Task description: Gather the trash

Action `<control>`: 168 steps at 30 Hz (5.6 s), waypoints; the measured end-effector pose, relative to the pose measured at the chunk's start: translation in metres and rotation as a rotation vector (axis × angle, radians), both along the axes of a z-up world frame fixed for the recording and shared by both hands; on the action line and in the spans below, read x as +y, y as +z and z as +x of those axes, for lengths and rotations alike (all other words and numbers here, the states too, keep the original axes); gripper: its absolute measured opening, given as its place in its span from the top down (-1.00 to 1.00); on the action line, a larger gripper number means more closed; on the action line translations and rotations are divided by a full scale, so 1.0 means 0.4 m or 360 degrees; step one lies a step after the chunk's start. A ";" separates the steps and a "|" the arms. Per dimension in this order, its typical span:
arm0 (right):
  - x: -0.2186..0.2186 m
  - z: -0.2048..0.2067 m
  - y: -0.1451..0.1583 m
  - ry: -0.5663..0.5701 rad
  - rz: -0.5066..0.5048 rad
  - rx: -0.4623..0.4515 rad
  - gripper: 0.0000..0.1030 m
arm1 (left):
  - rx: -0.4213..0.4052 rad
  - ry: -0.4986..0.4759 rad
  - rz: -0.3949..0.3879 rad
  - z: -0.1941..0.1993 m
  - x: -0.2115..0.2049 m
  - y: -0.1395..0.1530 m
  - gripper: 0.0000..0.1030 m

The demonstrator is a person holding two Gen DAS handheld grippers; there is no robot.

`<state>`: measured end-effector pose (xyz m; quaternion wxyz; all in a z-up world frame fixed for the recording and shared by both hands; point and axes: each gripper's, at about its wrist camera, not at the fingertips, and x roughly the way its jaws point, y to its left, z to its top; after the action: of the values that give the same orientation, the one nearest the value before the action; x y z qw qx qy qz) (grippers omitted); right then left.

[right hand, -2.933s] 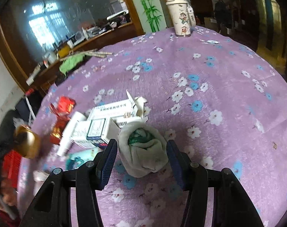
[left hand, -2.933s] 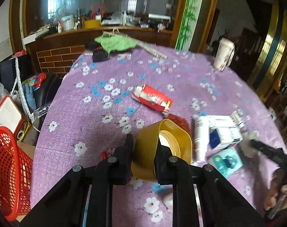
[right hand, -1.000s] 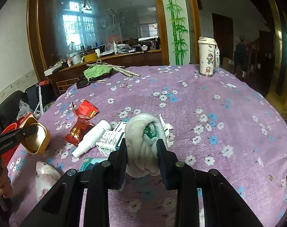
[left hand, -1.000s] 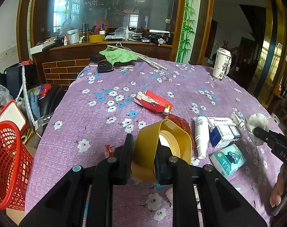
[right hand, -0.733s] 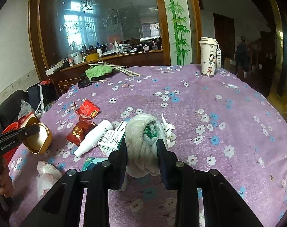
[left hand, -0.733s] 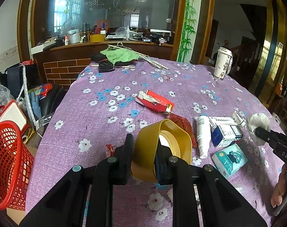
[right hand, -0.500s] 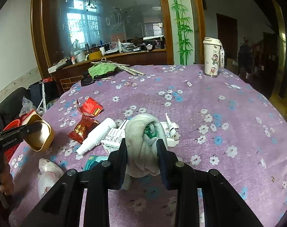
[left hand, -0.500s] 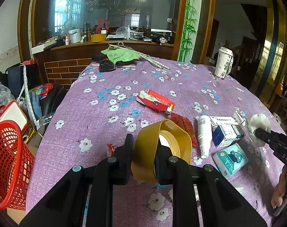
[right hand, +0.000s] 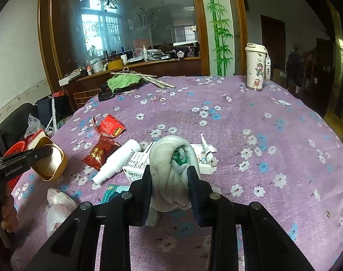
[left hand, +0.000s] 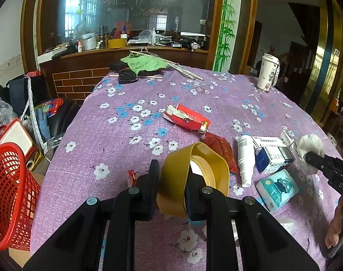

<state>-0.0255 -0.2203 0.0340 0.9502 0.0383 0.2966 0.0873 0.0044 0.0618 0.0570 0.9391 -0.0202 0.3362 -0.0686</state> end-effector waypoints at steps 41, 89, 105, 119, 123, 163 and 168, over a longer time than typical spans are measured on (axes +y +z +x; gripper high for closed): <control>0.119 -0.156 0.079 -0.0063 -0.0272 -0.0110 0.38 | -0.0086 0.0003 -0.0033 -0.143 0.019 0.099 0.63; 0.317 -0.220 0.086 0.0427 -0.0057 0.0017 0.37 | -0.0090 0.0271 -0.0136 -0.326 0.239 0.136 0.63; 0.543 -0.207 0.172 0.0831 -0.0026 0.0054 0.37 | -0.0137 0.0558 -0.0118 -0.369 0.479 0.194 0.63; 0.800 -0.105 0.228 0.1080 0.0001 0.0141 0.36 | -0.0114 0.0720 -0.0072 -0.352 0.647 0.194 0.63; 0.875 -0.066 0.231 0.1122 0.0009 0.0164 0.35 | -0.0087 0.0760 -0.0085 -0.337 0.686 0.177 0.63; 0.272 -0.082 0.171 0.0395 0.0248 0.0209 -0.11 | -0.0038 0.0063 -0.0121 -0.135 0.293 0.175 0.19; 0.133 -0.090 0.119 0.0263 0.0345 0.0231 -0.11 | 0.0065 0.0009 -0.0057 -0.155 0.178 0.137 0.17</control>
<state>-0.0616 -0.1670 0.0816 0.9061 0.1224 0.3556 0.1937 -0.0577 0.1329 0.1119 0.9317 -0.0392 0.3539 -0.0716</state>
